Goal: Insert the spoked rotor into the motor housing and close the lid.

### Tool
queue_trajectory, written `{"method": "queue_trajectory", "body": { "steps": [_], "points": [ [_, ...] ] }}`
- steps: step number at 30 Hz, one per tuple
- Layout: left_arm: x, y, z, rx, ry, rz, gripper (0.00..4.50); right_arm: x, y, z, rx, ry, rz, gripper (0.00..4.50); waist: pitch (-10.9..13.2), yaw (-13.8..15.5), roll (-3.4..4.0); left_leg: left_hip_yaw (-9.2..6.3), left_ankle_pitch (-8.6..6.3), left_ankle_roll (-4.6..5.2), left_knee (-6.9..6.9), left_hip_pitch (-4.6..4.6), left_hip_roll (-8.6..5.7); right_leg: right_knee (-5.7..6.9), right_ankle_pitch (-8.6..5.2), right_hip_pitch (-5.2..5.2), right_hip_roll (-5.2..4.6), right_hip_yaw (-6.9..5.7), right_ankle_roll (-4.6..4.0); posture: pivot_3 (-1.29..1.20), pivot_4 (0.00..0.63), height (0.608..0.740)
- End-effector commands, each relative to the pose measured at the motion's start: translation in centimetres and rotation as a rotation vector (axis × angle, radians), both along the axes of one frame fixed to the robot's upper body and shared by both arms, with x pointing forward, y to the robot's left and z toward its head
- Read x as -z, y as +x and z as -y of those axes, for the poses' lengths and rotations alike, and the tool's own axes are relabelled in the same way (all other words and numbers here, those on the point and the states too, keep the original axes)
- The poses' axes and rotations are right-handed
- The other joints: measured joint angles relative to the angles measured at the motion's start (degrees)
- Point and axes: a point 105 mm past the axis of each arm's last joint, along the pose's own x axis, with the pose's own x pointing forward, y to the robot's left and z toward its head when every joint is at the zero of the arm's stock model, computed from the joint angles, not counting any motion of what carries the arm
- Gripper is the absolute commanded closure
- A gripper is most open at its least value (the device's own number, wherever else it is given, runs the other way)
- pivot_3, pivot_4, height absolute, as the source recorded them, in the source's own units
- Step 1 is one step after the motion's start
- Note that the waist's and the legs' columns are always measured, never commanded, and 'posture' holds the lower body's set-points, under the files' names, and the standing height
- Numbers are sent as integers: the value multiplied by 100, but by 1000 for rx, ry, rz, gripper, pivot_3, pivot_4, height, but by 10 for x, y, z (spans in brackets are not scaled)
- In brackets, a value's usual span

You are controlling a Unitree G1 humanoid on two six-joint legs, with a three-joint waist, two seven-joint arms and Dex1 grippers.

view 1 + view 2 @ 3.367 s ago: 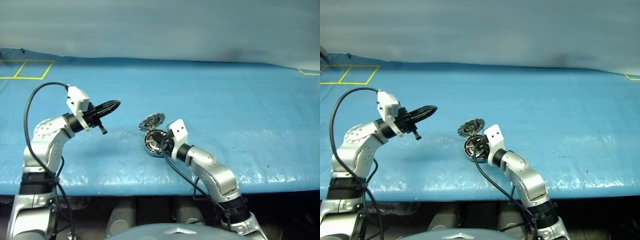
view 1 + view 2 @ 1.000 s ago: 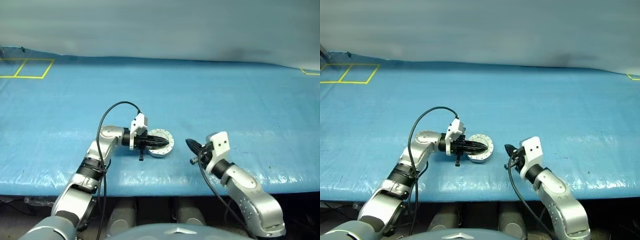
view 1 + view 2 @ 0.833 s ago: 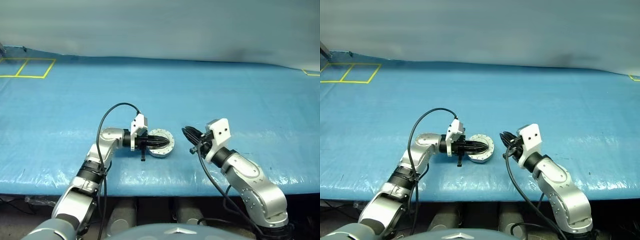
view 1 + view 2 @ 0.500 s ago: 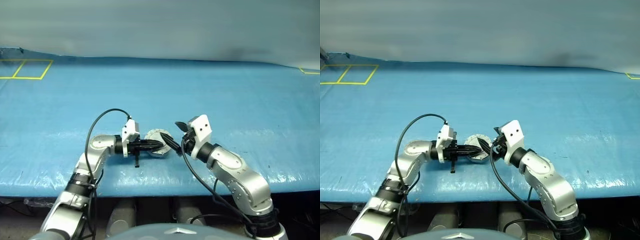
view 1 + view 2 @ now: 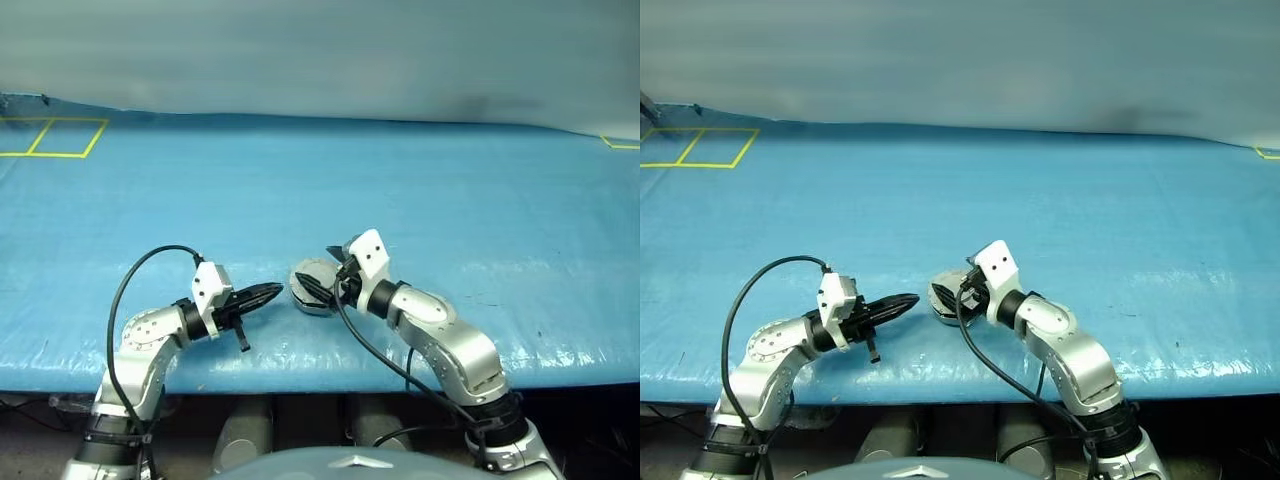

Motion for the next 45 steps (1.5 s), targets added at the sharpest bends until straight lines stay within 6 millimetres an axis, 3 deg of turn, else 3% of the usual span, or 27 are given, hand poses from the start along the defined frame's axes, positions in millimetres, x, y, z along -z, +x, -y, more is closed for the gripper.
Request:
{"method": "queue_trajectory", "body": {
  "steps": [1,10,16,26,45],
  "points": [
    [-14,-3,-1,-45,-23,82,4500,-2,-2,-6,-34,7,28,13,0,0,0,1,0,0,0,-1,0,0,0,-1,0,0,0,0,150,740],
    [-4,-9,-5,-87,-11,44,4500,12,-3,2,-29,-42,28,13,0,2,0,3,0,0,-1,0,0,-1,0,-2,0,-1,0,0,150,740],
    [-2,-8,-6,-90,-9,39,4500,12,-5,5,-28,-54,45,1465,0,6,0,3,0,-1,-3,1,1,-1,0,-3,0,-1,-1,0,150,740],
    [-5,1,-12,-81,13,58,4500,9,-10,2,-73,-85,113,1462,0,12,0,3,0,-1,-4,-1,0,-6,-1,-3,-1,-1,0,0,150,740],
    [-15,5,-4,-35,10,62,4500,23,-10,-4,-82,-164,47,1462,-2,-10,1,5,0,-1,-15,8,2,-5,-1,-3,0,-1,-2,0,150,740]
  ]
}}
